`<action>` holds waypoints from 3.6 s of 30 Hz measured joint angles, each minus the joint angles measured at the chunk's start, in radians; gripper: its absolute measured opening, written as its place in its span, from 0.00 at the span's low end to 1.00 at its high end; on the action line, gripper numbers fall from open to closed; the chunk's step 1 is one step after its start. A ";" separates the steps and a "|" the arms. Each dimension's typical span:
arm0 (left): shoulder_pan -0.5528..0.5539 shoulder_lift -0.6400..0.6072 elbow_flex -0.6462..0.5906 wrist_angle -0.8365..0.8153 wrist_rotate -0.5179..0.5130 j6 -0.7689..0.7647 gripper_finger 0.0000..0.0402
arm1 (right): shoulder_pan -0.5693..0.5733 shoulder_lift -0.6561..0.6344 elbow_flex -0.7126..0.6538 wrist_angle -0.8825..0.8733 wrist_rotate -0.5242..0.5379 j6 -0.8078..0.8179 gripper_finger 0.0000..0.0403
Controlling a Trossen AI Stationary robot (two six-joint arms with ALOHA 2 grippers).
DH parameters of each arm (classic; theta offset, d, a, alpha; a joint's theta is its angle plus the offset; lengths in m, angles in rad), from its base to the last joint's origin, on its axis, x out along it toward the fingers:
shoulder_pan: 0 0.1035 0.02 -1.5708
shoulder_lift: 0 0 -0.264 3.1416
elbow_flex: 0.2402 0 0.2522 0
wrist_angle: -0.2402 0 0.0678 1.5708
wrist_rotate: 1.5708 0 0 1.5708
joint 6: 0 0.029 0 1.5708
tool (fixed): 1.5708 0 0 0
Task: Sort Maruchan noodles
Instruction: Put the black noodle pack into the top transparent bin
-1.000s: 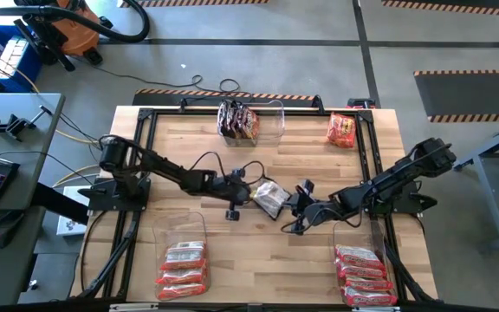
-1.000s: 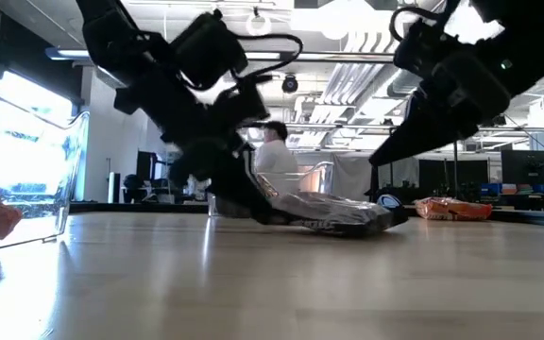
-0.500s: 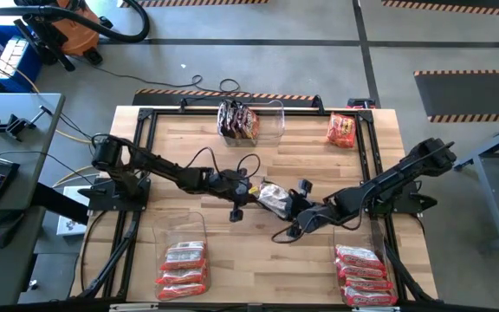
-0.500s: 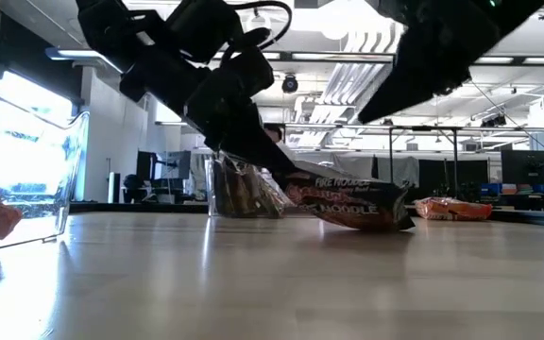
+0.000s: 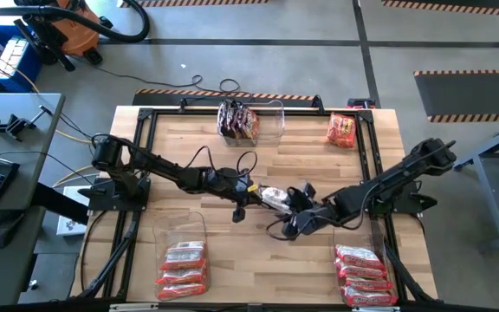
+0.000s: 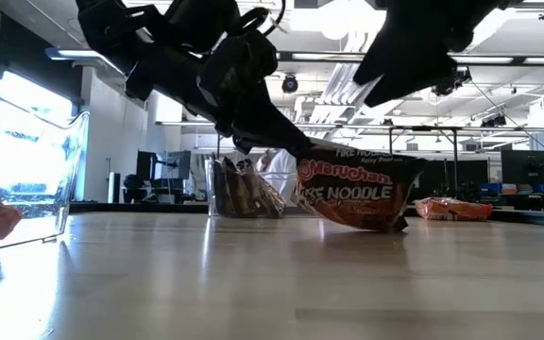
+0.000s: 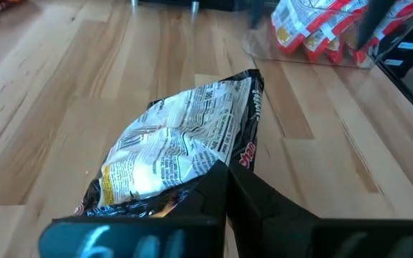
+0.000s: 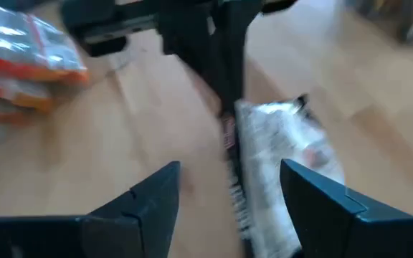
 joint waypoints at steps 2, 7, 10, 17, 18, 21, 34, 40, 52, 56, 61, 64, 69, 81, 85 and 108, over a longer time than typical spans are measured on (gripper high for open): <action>0.002 0.000 0.000 0.002 0.000 0.000 0.00 | 0.020 0.000 0.005 0.008 -0.025 0.061 0.55; 0.019 0.000 0.000 0.031 0.003 -0.018 0.00 | 0.076 0.025 -0.019 0.051 -0.073 0.143 0.52; 0.028 0.000 0.000 0.055 0.008 -0.030 0.00 | 0.095 0.067 -0.054 0.115 -0.080 0.195 0.49; 0.037 0.000 0.000 0.071 0.047 -0.044 0.00 | 0.057 0.147 -0.098 0.141 -0.076 0.285 0.44; 0.035 0.000 0.000 0.071 0.047 -0.044 0.00 | 0.049 0.147 -0.098 0.124 -0.074 0.281 0.43; 0.024 0.000 0.000 0.071 0.048 -0.013 0.00 | 0.023 0.130 -0.099 0.085 -0.072 0.244 0.39; -0.042 0.001 0.000 0.011 0.054 0.056 0.00 | -0.017 0.072 -0.099 -0.036 -0.014 0.189 0.34; -0.076 0.024 -0.002 0.087 0.051 0.056 0.00 | -0.045 0.071 -0.099 -0.012 -0.012 0.208 0.34; -0.097 0.150 -0.001 0.339 0.041 0.053 0.00 | -0.143 0.066 -0.099 0.072 -0.069 0.098 0.34; -0.103 0.221 0.000 0.469 0.014 0.043 0.00 | -0.180 0.035 -0.099 0.056 -0.126 0.099 0.34; -0.109 0.297 0.000 0.604 -0.052 0.029 0.00 | -0.213 0.017 -0.099 0.044 -0.261 0.213 0.34; -0.109 0.319 0.000 0.639 -0.065 0.030 0.00 | -0.215 0.023 -0.099 0.063 -0.311 0.267 0.34; -0.112 0.325 0.000 0.645 -0.088 0.046 0.00 | -0.214 0.024 -0.099 0.075 -0.341 0.322 0.34; -0.137 0.325 0.000 0.649 -0.114 0.102 0.00 | -0.205 0.024 -0.099 0.157 -0.353 0.405 0.47; -0.137 0.325 0.000 0.649 -0.116 0.108 0.00 | -0.205 0.024 -0.099 0.170 -0.341 0.409 0.56; -0.150 0.325 0.001 0.651 -0.117 0.139 0.00 | -0.220 0.116 -0.099 0.297 -0.306 0.448 0.60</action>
